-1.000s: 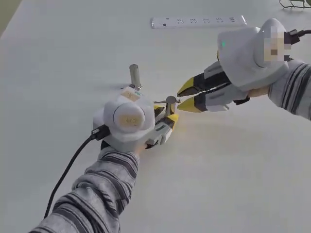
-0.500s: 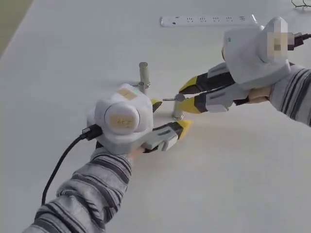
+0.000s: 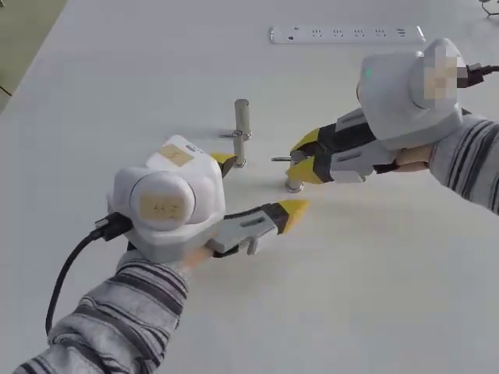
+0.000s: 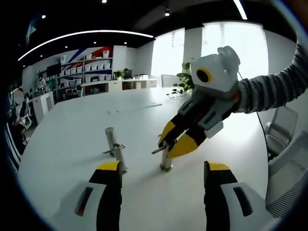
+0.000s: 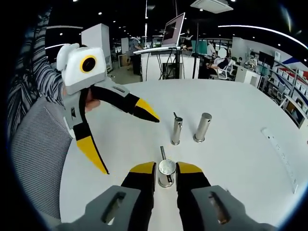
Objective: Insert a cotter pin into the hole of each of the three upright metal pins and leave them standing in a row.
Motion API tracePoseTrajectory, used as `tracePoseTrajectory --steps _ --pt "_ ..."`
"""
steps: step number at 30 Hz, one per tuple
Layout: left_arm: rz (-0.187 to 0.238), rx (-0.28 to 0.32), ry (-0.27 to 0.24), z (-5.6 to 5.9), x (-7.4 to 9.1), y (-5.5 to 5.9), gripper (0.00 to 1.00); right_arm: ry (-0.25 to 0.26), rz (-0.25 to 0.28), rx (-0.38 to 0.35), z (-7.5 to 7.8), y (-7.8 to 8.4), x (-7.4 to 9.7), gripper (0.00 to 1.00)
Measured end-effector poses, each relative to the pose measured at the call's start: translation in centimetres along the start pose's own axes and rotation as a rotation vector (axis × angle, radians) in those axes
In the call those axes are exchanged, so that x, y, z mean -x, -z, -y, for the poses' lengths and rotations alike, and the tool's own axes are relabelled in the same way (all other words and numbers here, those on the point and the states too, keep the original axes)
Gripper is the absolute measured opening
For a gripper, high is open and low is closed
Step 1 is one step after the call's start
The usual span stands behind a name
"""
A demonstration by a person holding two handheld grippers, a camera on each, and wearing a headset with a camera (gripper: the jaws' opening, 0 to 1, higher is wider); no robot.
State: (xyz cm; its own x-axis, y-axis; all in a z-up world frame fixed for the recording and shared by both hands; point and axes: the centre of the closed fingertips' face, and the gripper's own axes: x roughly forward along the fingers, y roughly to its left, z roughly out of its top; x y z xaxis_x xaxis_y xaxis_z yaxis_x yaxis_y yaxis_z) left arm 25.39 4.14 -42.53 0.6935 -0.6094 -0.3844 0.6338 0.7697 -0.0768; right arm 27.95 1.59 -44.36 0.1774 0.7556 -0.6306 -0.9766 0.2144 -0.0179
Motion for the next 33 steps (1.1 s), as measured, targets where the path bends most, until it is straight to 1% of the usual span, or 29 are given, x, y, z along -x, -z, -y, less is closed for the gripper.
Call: tracePoseTrajectory --steps 4,10,11,12,16,19,21,24,27,30,33 --pt "0.002 -0.007 -0.025 -0.9 0.6 -0.2 0.75 0.005 0.001 -0.003 0.1 0.1 0.0 0.09" --pt "0.000 -0.024 -0.054 -2.0 1.4 -0.1 0.82 -0.002 0.014 -0.011 0.2 0.2 -0.1 0.09" --pt "0.002 -0.023 -0.056 -2.0 1.4 -0.1 0.83 -0.009 0.021 -0.032 0.2 0.1 -0.1 0.09" --pt "0.002 -0.021 -0.059 -2.2 1.5 -0.1 0.85 -0.006 0.023 -0.034 0.3 0.2 -0.1 0.09" --pt "-0.002 -0.027 -0.063 -2.4 1.7 0.1 0.89 -0.007 0.028 -0.042 0.2 0.1 -0.1 0.08" --pt "0.001 -0.035 -0.066 -2.4 1.7 0.0 0.89 -0.008 0.024 -0.045 0.4 0.2 -0.1 0.08" --pt "0.004 -0.045 -0.068 -2.5 1.8 0.0 0.89 -0.006 0.021 -0.019 0.6 0.2 -0.2 0.08" --pt "0.001 -0.053 -0.069 -2.5 1.8 0.0 0.89 -0.008 0.021 -0.029 0.8 0.2 -0.1 0.08" --pt "-0.003 -0.059 -0.072 -2.6 1.9 0.0 0.90 -0.010 0.021 -0.024 0.9 0.0 -0.1 0.08" --pt "-0.006 -0.056 -0.068 -2.6 1.9 0.1 0.92 -0.001 0.008 -0.014 1.5 -0.1 0.0 0.08" --pt "-0.013 -0.061 -0.065 -2.6 1.9 0.3 0.93 0.005 0.008 -0.015 2.2 -0.2 0.0 0.08"
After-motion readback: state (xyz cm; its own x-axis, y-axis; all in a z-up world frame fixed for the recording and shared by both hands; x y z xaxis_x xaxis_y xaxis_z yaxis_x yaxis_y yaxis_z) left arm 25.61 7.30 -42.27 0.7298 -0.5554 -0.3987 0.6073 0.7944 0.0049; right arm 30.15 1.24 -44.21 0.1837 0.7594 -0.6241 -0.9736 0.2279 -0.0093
